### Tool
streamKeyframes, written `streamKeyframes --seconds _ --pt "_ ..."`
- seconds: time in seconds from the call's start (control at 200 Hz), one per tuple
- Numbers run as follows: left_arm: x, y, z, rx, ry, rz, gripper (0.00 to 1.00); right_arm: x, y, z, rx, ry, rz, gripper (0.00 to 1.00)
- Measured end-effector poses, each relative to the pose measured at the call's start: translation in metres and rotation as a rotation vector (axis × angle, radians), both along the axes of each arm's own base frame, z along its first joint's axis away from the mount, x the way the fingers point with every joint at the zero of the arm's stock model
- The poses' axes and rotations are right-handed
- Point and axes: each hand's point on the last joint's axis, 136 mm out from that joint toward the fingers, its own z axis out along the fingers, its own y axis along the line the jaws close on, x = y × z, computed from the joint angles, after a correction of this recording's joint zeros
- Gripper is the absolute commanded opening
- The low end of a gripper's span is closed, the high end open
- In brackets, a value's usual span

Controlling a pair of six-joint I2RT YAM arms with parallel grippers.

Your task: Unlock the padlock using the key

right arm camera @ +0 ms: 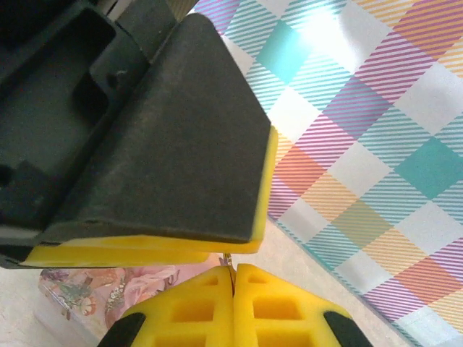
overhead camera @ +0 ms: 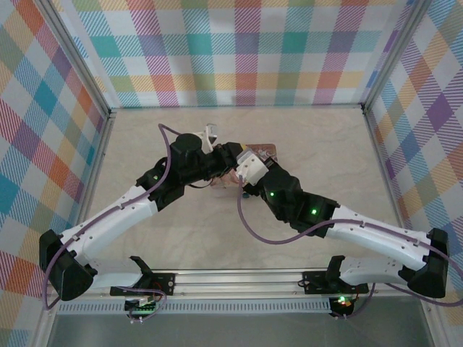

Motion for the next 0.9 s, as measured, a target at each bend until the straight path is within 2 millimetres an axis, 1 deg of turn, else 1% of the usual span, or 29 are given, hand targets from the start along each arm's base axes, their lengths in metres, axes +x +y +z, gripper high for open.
streamKeyframes --seconds 0.11,0.175,0.235,0.305,0.345,0.515,0.585,0.64,0.68,0.76,0.82,0.9 --pt "0.001 -0.001 0.001 -0.002 0.001 0.001 0.29 0.000 0.005 -0.006 -0.034 -0.004 0.004 0.00" --pt "0.001 -0.001 0.001 -0.001 0.001 0.000 0.16 0.000 0.007 -0.009 -0.054 -0.006 0.004 0.00" --pt "0.002 -0.001 -0.002 0.003 0.010 0.003 0.09 0.001 0.007 -0.008 -0.056 -0.013 -0.003 0.00" --pt "0.003 -0.002 -0.003 0.002 0.013 0.004 0.06 0.002 0.005 -0.007 -0.060 -0.021 -0.015 0.00" --pt "0.003 -0.003 -0.003 0.001 0.014 0.004 0.00 0.002 0.005 -0.007 -0.069 -0.024 -0.016 0.00" --pt "0.004 -0.003 -0.003 0.002 0.014 0.006 0.00 0.001 0.005 -0.008 -0.087 -0.038 -0.021 0.00" --pt "0.004 -0.002 -0.003 0.005 0.015 0.006 0.00 0.001 0.005 -0.008 -0.089 -0.038 -0.021 0.17" --pt "0.004 -0.002 -0.004 0.012 0.013 0.006 0.00 0.001 0.005 -0.008 -0.075 -0.030 -0.021 0.33" --pt "0.005 -0.001 -0.006 0.020 0.011 0.010 0.00 -0.001 0.005 -0.008 -0.064 -0.023 -0.016 0.40" --pt "0.006 0.002 -0.008 0.040 0.003 0.013 0.00 -0.005 0.001 -0.008 -0.020 0.006 -0.010 0.47" --pt "0.008 0.004 -0.009 0.055 -0.013 0.013 0.00 -0.011 -0.007 -0.006 0.021 0.030 -0.002 0.48" --pt "0.010 0.006 -0.009 0.075 -0.041 0.007 0.00 -0.018 -0.023 0.001 0.115 0.074 0.006 0.49"
